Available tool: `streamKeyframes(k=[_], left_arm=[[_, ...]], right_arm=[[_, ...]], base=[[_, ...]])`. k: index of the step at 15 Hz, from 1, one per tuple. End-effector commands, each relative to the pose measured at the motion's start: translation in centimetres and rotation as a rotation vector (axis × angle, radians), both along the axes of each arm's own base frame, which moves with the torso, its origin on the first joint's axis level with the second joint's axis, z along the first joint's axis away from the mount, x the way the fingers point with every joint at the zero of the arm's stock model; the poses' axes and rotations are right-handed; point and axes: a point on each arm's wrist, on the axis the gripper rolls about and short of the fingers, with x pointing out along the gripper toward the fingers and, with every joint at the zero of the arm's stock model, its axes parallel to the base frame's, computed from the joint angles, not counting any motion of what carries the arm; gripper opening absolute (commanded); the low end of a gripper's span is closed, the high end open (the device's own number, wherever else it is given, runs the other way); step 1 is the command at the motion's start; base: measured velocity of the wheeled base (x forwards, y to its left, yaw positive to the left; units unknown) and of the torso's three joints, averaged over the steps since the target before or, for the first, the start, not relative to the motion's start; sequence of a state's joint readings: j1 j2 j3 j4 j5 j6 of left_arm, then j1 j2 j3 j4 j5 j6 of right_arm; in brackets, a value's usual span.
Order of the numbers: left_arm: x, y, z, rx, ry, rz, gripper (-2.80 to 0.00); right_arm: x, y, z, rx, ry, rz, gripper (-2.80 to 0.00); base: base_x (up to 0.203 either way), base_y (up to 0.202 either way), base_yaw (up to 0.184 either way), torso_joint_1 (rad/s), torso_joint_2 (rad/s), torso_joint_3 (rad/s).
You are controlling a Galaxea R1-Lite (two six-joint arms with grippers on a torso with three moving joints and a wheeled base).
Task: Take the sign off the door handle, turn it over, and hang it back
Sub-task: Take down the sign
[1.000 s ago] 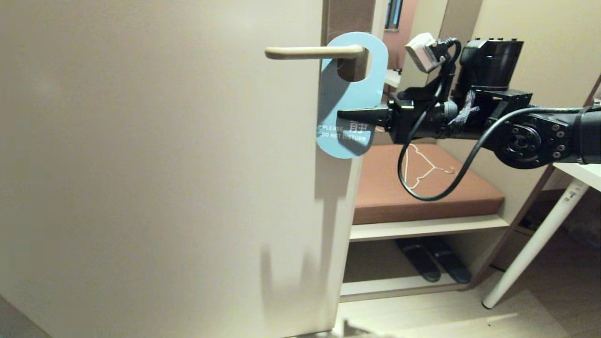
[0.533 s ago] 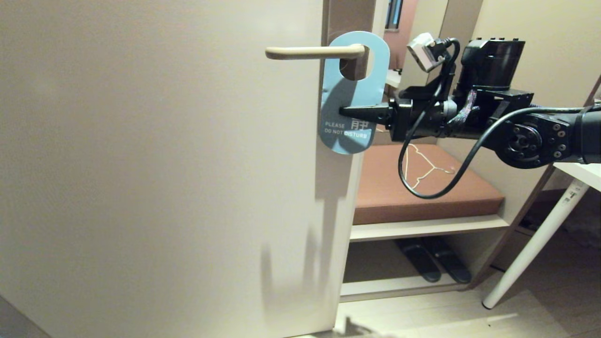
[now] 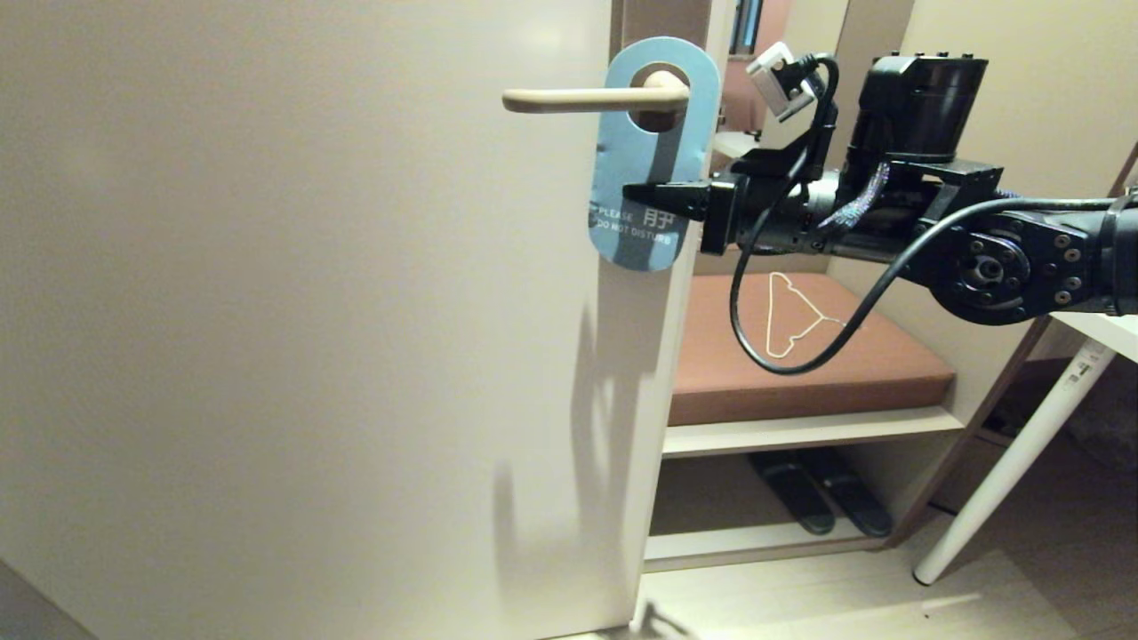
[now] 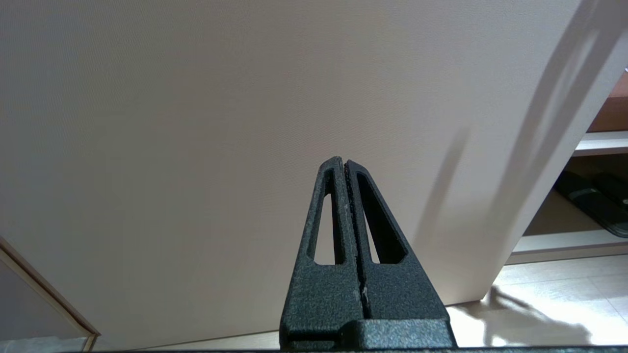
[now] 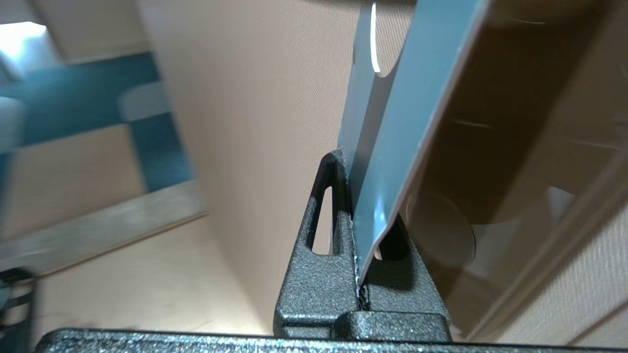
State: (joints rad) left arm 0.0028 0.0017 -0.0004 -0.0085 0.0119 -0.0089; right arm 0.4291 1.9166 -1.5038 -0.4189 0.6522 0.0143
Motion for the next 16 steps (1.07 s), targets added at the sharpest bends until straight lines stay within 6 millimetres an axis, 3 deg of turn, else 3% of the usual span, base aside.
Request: streamKeyframes(k=[1, 9, 16], left_arm=[[0.0, 0.0, 0.0, 0.0, -0.002, 0.001, -2.8], [0.0, 0.0, 0.0, 0.0, -0.001, 0.001, -2.8], [0.0, 0.0, 0.0, 0.0, -0.002, 0.001, -2.8]], right_arm=[[-0.5, 0.5, 0.3, -0.007, -0.03, -0.01, -2.8], [-2.8, 1.9, 0.7, -0.046, -0.087, -0.061, -2.8], [-3.9, 5.4, -0.4, -0.061, -0.064, -0.097, -2.8]], base=[[0.0, 0.0, 0.0, 0.0, 0.0, 0.0], [0.0, 0.0, 0.0, 0.0, 0.0, 0.0], [0.0, 0.0, 0.0, 0.0, 0.0, 0.0]])
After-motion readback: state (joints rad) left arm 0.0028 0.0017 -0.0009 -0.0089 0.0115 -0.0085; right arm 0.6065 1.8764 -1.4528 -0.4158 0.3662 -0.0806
